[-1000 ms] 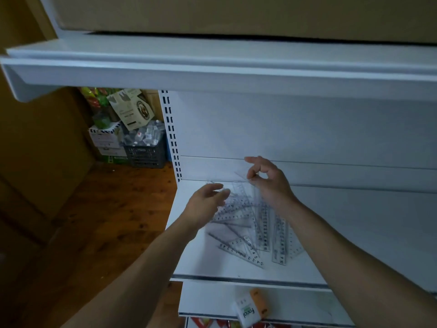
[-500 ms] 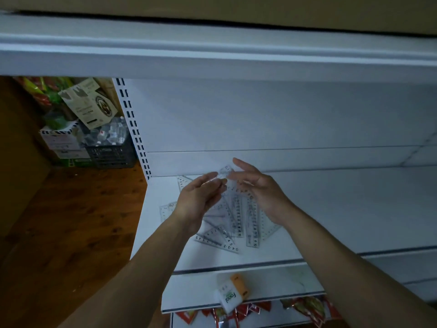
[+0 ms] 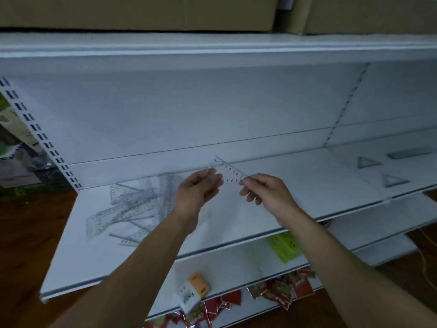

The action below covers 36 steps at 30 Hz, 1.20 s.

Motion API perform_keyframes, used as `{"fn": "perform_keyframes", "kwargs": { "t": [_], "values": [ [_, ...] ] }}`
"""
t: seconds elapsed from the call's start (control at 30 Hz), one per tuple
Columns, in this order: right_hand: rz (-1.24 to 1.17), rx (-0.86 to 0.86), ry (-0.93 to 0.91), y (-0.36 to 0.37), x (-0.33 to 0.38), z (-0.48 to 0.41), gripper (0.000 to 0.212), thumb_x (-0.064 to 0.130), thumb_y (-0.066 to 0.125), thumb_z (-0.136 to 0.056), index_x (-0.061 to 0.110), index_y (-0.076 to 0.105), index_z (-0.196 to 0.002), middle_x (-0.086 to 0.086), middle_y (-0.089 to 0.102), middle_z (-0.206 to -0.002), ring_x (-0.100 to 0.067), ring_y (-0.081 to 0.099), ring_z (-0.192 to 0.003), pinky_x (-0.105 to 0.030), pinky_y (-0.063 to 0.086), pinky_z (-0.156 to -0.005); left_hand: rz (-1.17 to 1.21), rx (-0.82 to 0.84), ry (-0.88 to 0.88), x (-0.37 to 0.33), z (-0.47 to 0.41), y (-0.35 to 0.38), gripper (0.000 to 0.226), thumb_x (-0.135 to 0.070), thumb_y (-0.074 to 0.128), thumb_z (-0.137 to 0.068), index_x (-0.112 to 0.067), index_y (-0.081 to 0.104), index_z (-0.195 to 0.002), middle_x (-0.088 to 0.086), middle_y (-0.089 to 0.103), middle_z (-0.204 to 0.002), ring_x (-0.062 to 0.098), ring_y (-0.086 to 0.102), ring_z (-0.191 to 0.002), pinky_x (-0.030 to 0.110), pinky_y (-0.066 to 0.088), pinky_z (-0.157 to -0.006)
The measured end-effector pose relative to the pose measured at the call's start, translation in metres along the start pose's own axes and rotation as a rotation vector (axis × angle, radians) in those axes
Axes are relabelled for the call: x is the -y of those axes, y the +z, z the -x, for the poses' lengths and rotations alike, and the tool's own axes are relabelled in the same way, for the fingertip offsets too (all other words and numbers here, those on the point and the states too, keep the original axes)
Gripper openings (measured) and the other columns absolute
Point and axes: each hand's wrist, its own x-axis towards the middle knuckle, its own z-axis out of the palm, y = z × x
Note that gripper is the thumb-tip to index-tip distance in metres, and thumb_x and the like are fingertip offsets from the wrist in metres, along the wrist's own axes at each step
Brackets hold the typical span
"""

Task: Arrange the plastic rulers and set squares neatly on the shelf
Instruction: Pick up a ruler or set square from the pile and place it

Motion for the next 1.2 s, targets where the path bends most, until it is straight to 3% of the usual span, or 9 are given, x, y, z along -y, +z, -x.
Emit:
{"fn": "perform_keyframes", "kwargs": {
  "t": [0.3, 0.43, 0.57, 0.7, 0.83, 0.97, 1.1, 1.2],
  "values": [
    [0.044, -0.232, 0.032, -0.194, -0.038, 0.055, 0.017, 0.019, 0.058, -0.092, 0.012, 0.071, -0.084, 0.0, 0.068, -0.067, -0.008, 0.054, -0.055, -0.019, 0.039, -0.051, -0.227, 0.074, 0.098, 0.079, 0.022, 0.189, 0.006, -0.006, 0.067, -0.087, -0.008, 0.07, -0.09, 0.008, 0.07, -0.083, 0.015, 0.067, -0.075, 0.019, 0.055, -0.069],
    [0.034, -0.326, 0.063, -0.273, -0.057, 0.079, 0.017, 0.019, 0.059, -0.093, 0.01, 0.07, -0.085, -0.005, 0.067, -0.068, -0.007, 0.053, -0.051, -0.013, 0.039, -0.047, -0.247, 0.138, 0.089, 0.115, 0.032, 0.268, 0.011, -0.007, 0.068, -0.086, -0.003, 0.071, -0.096, 0.009, 0.069, -0.081, 0.013, 0.067, -0.07, 0.016, 0.054, -0.064],
    [-0.007, -0.416, 0.056, -0.33, -0.068, 0.1, 0.016, 0.012, 0.058, -0.093, 0.003, 0.069, -0.087, -0.005, 0.064, -0.064, -0.003, 0.051, -0.045, -0.011, 0.038, -0.047, -0.293, 0.205, 0.085, 0.138, 0.035, 0.329, 0.014, -0.004, 0.067, -0.086, 0.002, 0.07, -0.098, 0.008, 0.069, -0.078, 0.007, 0.067, -0.063, 0.015, 0.052, -0.062],
    [-0.033, -0.489, 0.07, -0.375, -0.085, 0.11, 0.016, 0.014, 0.057, -0.094, 0.004, 0.069, -0.089, -0.005, 0.063, -0.065, 0.0, 0.051, -0.046, -0.01, 0.039, -0.047, -0.328, 0.276, 0.078, 0.159, 0.029, 0.378, 0.005, -0.003, 0.068, -0.085, -0.006, 0.071, -0.083, 0.007, 0.066, -0.071, 0.011, 0.061, -0.06, 0.017, 0.05, -0.059],
    [0.032, -0.549, 0.125, -0.424, -0.106, 0.109, 0.018, 0.019, 0.057, -0.094, 0.007, 0.07, -0.09, -0.005, 0.066, -0.069, -0.002, 0.053, -0.05, -0.011, 0.041, -0.049, -0.363, 0.321, 0.047, 0.189, 0.013, 0.423, 0.005, -0.009, 0.069, -0.086, -0.007, 0.072, -0.083, -0.004, 0.066, -0.061, 0.01, 0.056, -0.05, 0.018, 0.047, -0.046],
    [0.026, -0.609, 0.155, -0.482, -0.122, 0.094, 0.017, 0.019, 0.058, -0.094, 0.01, 0.071, -0.089, -0.002, 0.066, -0.067, -0.006, 0.053, -0.052, -0.012, 0.042, -0.051, -0.389, 0.393, 0.057, 0.216, -0.016, 0.479, 0.009, -0.011, 0.07, -0.085, -0.004, 0.074, -0.089, -0.001, 0.069, -0.068, 0.002, 0.059, -0.052, 0.015, 0.047, -0.055],
    [0.007, -0.667, 0.165, -0.544, -0.131, 0.066, 0.017, 0.017, 0.059, -0.093, 0.006, 0.071, -0.09, -0.005, 0.065, -0.067, -0.005, 0.052, -0.05, -0.011, 0.042, -0.05, -0.375, 0.42, 0.043, 0.24, -0.057, 0.544, 0.009, -0.014, 0.072, -0.085, -0.01, 0.075, -0.092, -0.001, 0.074, -0.076, 0.007, 0.067, -0.069, 0.017, 0.053, -0.066],
    [0.045, -0.683, 0.193, -0.592, -0.133, 0.039, 0.017, 0.019, 0.058, -0.094, 0.011, 0.071, -0.086, -0.002, 0.066, -0.067, -0.004, 0.053, -0.051, -0.012, 0.042, -0.05, -0.374, 0.43, 0.024, 0.25, -0.088, 0.593, 0.007, -0.013, 0.071, -0.084, -0.012, 0.074, -0.091, -0.001, 0.074, -0.077, 0.008, 0.068, -0.07, 0.017, 0.054, -0.067]
  ]
}}
